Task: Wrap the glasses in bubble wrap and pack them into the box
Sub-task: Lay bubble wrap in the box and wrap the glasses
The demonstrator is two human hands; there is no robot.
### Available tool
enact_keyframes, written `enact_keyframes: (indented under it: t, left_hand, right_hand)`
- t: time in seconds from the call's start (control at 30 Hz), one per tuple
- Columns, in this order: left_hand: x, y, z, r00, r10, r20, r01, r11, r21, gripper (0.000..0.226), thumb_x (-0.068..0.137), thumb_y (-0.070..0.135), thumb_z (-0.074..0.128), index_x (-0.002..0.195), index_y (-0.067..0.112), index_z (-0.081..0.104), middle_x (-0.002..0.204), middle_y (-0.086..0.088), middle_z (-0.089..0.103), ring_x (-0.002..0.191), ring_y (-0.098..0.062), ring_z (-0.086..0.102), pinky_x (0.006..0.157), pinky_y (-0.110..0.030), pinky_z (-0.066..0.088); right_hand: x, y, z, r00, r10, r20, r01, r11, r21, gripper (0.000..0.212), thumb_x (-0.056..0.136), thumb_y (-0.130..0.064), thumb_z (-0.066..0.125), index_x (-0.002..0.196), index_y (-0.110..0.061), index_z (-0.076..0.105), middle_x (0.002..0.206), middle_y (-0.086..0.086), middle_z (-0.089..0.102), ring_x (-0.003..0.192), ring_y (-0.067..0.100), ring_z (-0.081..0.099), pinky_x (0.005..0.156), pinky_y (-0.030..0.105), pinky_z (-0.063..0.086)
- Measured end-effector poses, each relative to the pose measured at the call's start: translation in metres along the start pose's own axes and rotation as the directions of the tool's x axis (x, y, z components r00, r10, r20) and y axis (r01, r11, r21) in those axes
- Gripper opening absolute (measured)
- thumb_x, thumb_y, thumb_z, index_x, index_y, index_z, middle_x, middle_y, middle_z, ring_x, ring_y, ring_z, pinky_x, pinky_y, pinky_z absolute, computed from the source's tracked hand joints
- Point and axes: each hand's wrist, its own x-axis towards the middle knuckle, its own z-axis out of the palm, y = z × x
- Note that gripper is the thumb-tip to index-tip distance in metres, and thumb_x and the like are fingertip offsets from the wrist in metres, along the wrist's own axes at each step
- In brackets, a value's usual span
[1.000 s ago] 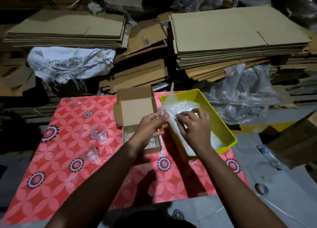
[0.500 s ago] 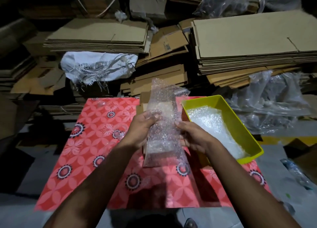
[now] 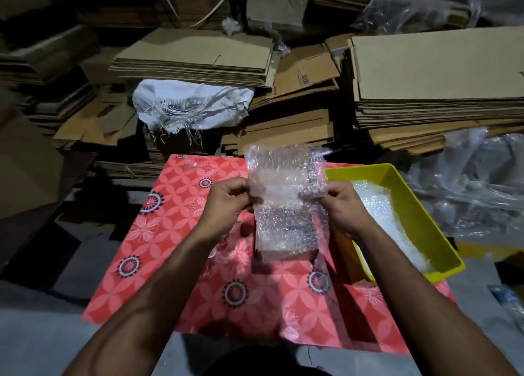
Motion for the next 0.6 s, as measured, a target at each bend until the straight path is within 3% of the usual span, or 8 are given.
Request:
enact_keyframes:
  t: [0.1,0.2,0.3,0.37,0.47,0.53,0.6]
  left_hand:
    - [0.001,0.000,0.000,0.997,0.082,-0.002,-0.081,0.993,0.084,0.031,0.082,-0.021,0.061,0.079,0.006,0.076,0.088,0.007,0.074,0.088,-0.009,0.068,0.076,-0.021,0.054]
    - [0.004,-0.003,-0.003,0.996,0.088,0.008,-0.088,0.992,0.092,0.039,0.086,-0.016,0.058,0.076,0.015,0.079,0.089,0.004,0.073,0.083,-0.020,0.062,0.069,-0.024,0.050]
    - [0.007,-0.006,-0.002,0.999,0.049,0.011,-0.049,0.996,0.077,0.040,0.090,-0.009,0.058,0.079,0.022,0.080,0.088,-0.004,0.073,0.079,-0.028,0.059,0.070,-0.037,0.049]
    - [0.008,-0.006,-0.001,1.000,-0.002,0.000,0.002,1.000,0.012,0.039,0.091,-0.009,0.058,0.078,0.021,0.080,0.087,-0.008,0.073,0.080,-0.031,0.059,0.074,-0.045,0.048]
    - [0.008,-0.001,0.000,0.999,-0.036,-0.003,0.035,0.997,-0.071,0.044,0.092,-0.012,0.054,0.077,0.021,0.080,0.083,-0.001,0.074,0.078,-0.023,0.064,0.076,-0.036,0.050]
    - [0.007,0.003,0.002,0.998,-0.057,0.020,0.059,0.991,-0.117,0.035,0.095,-0.007,0.050,0.094,0.016,0.077,0.094,0.000,0.073,0.083,-0.016,0.066,0.073,-0.029,0.053]
    - [0.004,0.003,0.004,0.991,-0.123,0.054,0.130,0.978,-0.163,0.031,0.103,0.012,0.042,0.123,0.012,0.066,0.120,0.002,0.066,0.101,-0.009,0.067,0.078,-0.025,0.056]
  right_hand:
    - [0.000,-0.002,0.000,0.998,-0.041,0.056,0.043,0.999,-0.031,0.046,0.080,0.020,0.060,0.067,-0.020,0.080,0.072,-0.003,0.075,0.070,0.008,0.069,0.066,0.019,0.053]
    - [-0.002,-0.005,0.000,0.994,-0.050,0.096,0.054,0.998,-0.039,0.052,0.086,0.018,0.058,0.089,-0.029,0.081,0.098,-0.007,0.077,0.091,0.007,0.070,0.076,0.019,0.053]
    - [-0.004,-0.006,-0.001,0.981,-0.071,0.179,0.088,0.992,-0.087,0.044,0.091,0.005,0.063,0.109,-0.033,0.076,0.118,-0.008,0.073,0.106,0.012,0.068,0.083,0.024,0.055]
    - [-0.003,-0.004,-0.001,0.983,-0.073,0.168,0.093,0.989,-0.111,0.041,0.092,0.004,0.062,0.104,-0.032,0.078,0.113,-0.009,0.075,0.103,0.013,0.068,0.085,0.024,0.053]
    - [-0.002,0.002,0.000,0.995,-0.032,0.092,0.034,0.999,-0.026,0.039,0.082,0.004,0.055,0.081,-0.025,0.081,0.087,-0.004,0.078,0.083,0.022,0.068,0.074,0.028,0.050]
    - [0.000,0.007,0.001,0.997,-0.041,0.067,0.040,0.999,0.013,0.040,0.073,0.008,0.049,0.069,-0.019,0.078,0.073,0.001,0.074,0.073,0.023,0.064,0.073,0.027,0.048]
    - [0.001,0.010,0.001,0.996,-0.064,0.061,0.063,0.998,0.022,0.041,0.068,0.009,0.046,0.062,-0.019,0.075,0.066,-0.001,0.070,0.070,0.012,0.064,0.073,0.021,0.049]
